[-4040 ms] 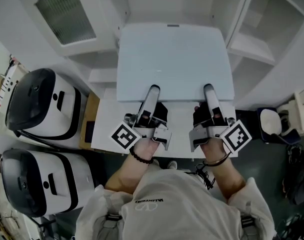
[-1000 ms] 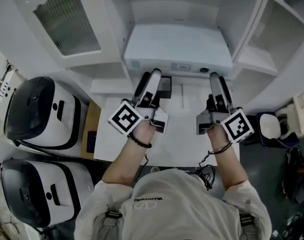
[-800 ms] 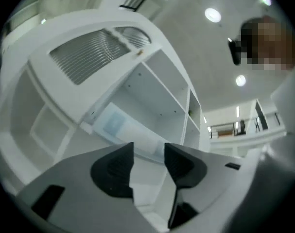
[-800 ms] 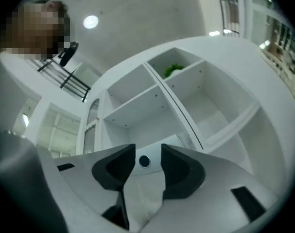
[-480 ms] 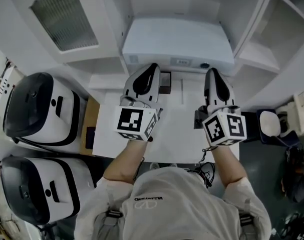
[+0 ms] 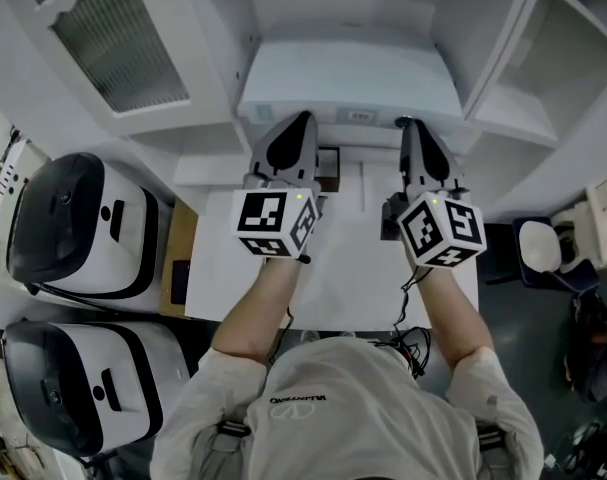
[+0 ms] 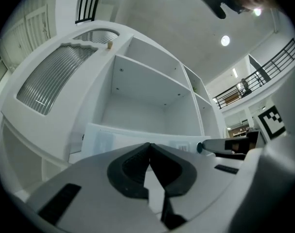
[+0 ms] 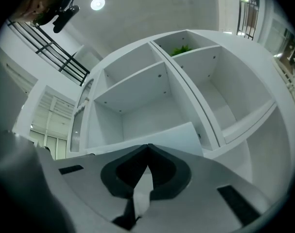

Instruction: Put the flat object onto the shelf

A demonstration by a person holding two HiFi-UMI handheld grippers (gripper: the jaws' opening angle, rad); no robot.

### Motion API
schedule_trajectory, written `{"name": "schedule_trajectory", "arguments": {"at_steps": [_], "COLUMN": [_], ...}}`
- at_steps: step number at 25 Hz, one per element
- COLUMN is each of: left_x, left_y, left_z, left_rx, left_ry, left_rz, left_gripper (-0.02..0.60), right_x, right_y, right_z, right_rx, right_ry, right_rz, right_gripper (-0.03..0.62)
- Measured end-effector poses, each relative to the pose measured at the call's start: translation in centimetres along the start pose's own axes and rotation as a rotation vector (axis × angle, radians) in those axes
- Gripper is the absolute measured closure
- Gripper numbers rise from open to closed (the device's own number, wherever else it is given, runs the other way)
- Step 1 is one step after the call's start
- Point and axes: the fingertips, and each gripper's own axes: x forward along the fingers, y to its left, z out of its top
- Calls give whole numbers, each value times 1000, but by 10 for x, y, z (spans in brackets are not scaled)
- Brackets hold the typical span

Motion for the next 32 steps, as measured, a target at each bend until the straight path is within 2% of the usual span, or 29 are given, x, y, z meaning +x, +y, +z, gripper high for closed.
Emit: {"name": "schedule_trajectory", "arguments": {"at_steps": [12,21,25,29,32], "left_x": [32,33,11,-35,-71], "left_y": [12,13,10,5,11], "left_z": [-8,-6,5,17,15], "left_rx": [-56,-62,-26,33,57], "left_ry": [6,-23,-71,-130,-149], "left_rz": [-13,-24,-52,-100,-84], "left_gripper": [577,577,577,577,577], "right_x": [35,34,7,-32,-62], "right_y": [-18,-22,-22,-32,-43], "right_z": [-5,-3,6,10,5], "right_rx": [49,84,106,103,85], "right_ry": [13,-7,-39,-50,-43], "right_rz": [-20,-16,12,31,14], "right_gripper": [583,583,583,583,584]}}
